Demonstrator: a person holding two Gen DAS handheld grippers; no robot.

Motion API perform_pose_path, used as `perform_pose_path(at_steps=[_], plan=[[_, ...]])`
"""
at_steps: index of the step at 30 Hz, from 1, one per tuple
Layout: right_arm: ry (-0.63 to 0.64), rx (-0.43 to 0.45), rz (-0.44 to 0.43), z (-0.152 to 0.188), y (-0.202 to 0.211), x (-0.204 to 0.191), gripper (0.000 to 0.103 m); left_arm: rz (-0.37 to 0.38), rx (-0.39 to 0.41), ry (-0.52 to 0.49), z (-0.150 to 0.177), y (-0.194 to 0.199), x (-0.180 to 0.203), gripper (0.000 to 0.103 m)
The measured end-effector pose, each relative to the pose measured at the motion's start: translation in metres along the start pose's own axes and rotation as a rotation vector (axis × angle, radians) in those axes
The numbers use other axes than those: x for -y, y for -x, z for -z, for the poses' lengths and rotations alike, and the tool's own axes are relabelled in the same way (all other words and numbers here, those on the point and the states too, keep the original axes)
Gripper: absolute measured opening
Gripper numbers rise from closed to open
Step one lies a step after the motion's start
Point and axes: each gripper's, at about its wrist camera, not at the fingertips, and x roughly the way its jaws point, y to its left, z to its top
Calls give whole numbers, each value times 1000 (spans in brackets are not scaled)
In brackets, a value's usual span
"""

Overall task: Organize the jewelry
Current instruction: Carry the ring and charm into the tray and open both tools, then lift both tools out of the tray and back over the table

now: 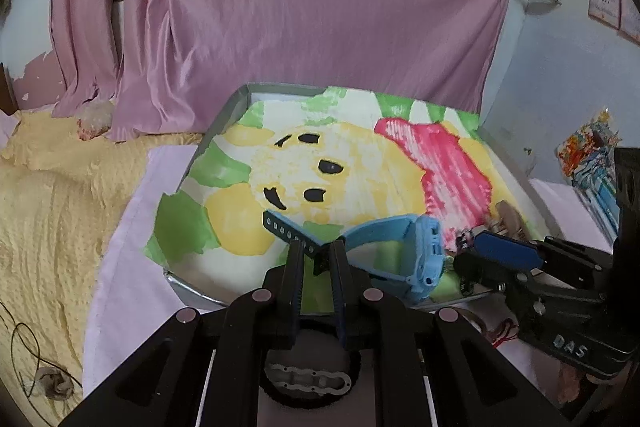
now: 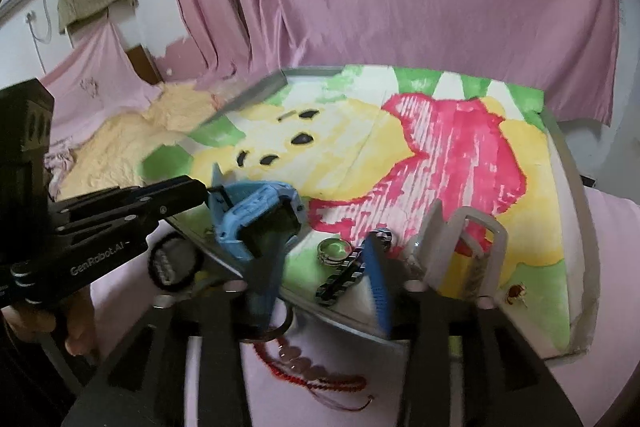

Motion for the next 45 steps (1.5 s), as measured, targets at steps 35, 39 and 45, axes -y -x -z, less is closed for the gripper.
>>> perform_pose_path(at_steps=[35,39,45], plan=[[-16,500,177,85,142,-31,101,-40,432,-8,75,130,-9,102],[-16,466,178,87,138,-33,101,-48,424,-6,80,131,-11,102],[-7,411,170,86,126,-34,101,-64,400,-11,83,129,-15,102]])
